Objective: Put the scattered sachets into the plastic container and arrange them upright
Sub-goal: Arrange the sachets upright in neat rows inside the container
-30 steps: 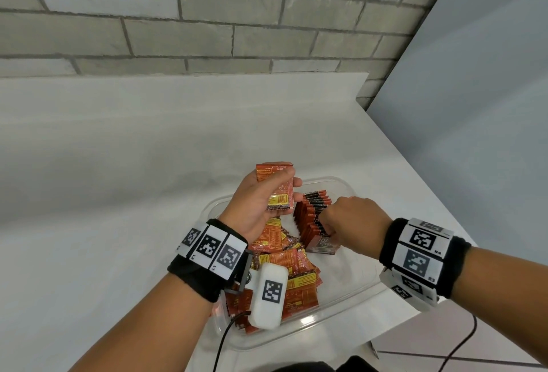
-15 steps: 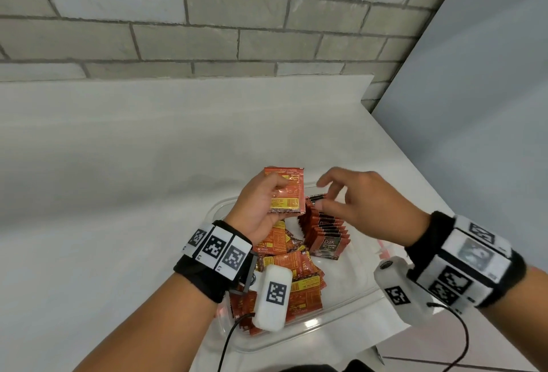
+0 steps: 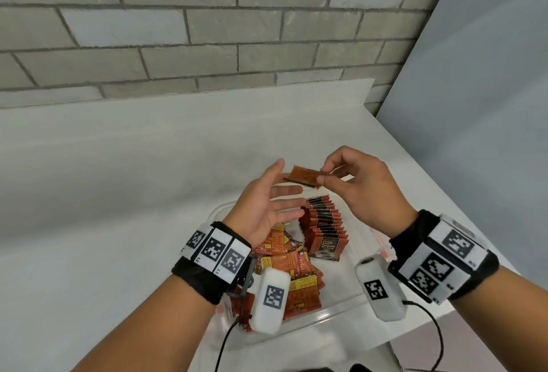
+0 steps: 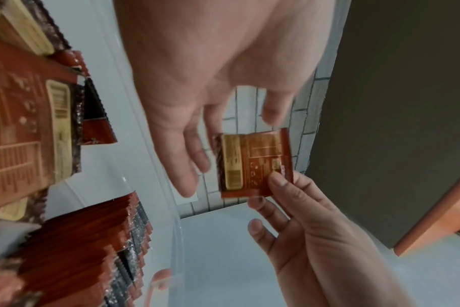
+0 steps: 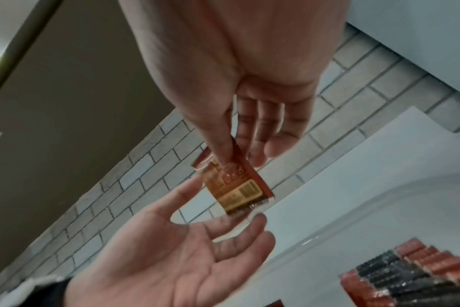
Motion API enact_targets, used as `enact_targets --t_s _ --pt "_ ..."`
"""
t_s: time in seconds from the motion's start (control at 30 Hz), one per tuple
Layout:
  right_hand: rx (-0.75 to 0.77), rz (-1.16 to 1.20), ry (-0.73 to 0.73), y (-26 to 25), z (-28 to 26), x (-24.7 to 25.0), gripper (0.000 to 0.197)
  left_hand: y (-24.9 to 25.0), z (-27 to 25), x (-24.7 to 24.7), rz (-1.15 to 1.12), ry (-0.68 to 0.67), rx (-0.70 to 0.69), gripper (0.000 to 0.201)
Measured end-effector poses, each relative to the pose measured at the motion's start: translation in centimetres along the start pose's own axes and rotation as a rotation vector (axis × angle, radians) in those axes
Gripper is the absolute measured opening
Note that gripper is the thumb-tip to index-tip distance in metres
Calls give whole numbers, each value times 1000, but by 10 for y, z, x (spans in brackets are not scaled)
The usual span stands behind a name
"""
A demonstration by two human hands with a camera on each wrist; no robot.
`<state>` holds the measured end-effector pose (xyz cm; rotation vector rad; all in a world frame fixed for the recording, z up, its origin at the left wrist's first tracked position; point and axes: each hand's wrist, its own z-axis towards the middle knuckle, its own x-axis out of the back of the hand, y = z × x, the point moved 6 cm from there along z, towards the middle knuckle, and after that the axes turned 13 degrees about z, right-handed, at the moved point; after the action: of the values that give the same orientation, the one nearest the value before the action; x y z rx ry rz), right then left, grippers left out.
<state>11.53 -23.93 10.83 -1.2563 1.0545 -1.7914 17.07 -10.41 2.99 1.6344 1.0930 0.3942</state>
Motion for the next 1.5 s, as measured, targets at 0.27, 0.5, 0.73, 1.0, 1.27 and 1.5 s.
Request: enact_targets --t_s 0.27,0.5,0.73,1.0,1.27,1.5 --pt "-121 -154 -166 19 -11 2 33 11 -1 -2 7 42 -86 40" --pt "-250 -155 -86 24 -10 10 48 10 2 -19 213 48 -102 27" --pt "-412 320 11 34 -10 13 14 9 5 -27 284 105 -86 17" --pt "-275 -29 -71 23 -11 36 6 -4 1 -26 330 20 189 15" --pt "-239 -626 -549 42 -41 7 10 -22 -7 -33 127 17 393 55" --pt "-248 -883 -642 63 -46 -21 15 -31 0 -38 67 13 428 53"
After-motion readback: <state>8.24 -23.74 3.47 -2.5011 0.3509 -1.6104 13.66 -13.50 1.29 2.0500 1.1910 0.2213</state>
